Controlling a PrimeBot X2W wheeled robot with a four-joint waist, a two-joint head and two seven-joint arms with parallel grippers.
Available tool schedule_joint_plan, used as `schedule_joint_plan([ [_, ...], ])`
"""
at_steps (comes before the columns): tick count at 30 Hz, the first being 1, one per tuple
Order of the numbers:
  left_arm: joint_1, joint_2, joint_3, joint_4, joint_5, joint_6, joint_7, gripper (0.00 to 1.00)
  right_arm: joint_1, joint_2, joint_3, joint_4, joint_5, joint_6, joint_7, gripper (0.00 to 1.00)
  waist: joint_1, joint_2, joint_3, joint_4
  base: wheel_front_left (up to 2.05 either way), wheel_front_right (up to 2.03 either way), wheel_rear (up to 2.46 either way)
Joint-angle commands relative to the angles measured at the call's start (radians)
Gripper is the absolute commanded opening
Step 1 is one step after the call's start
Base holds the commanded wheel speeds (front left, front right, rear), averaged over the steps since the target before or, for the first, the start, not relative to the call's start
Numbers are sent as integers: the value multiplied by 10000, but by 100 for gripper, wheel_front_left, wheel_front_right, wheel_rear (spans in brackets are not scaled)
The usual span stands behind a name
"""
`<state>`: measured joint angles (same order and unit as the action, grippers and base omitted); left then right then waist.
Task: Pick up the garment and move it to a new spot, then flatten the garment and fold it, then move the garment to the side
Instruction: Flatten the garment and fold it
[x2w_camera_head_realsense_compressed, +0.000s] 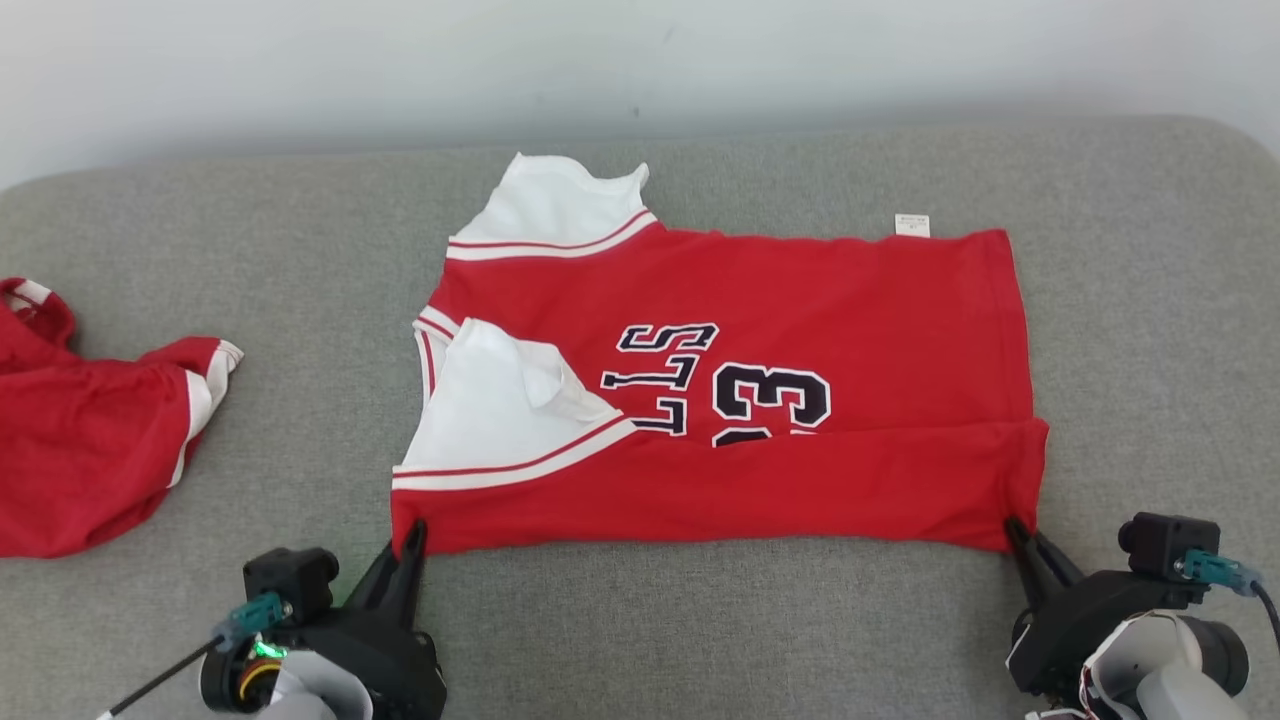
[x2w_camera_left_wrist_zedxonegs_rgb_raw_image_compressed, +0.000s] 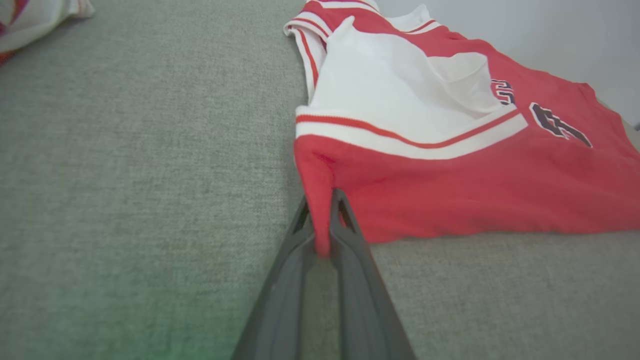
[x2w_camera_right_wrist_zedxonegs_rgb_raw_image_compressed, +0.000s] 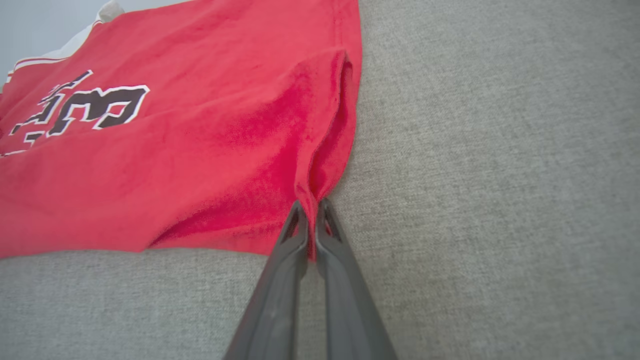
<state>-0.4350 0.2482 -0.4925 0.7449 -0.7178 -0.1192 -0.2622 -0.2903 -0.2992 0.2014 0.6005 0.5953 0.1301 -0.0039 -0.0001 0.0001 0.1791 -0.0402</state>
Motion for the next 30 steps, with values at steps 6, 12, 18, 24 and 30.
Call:
schedule_joint_plan([
  [6,914,-118,264,-183,80,85,-28,0,519,0,265,53,612,8,-287,0,1,-1,-973,231,0,0,0],
  [12,1972,-143,607,-1035,253,289,-32,0,1174,-124,332,-385,820,7,-242,0,1,-1,-1356,318,0,0,0],
  [18,3204,-229,841,-2136,449,598,-34,0,2145,-436,232,-1231,843,8,53,0,1,-1,-1518,363,0,0,0],
  [24,4063,-415,893,-2945,562,845,-35,0,3070,-687,-372,-2177,699,7,484,0,1,-1,-1554,358,0,0,0],
  [30,4479,-689,797,-3190,798,1006,-35,86,3535,-249,-970,-2748,361,8,1005,88,1,-1,-1616,307,0,0,0],
])
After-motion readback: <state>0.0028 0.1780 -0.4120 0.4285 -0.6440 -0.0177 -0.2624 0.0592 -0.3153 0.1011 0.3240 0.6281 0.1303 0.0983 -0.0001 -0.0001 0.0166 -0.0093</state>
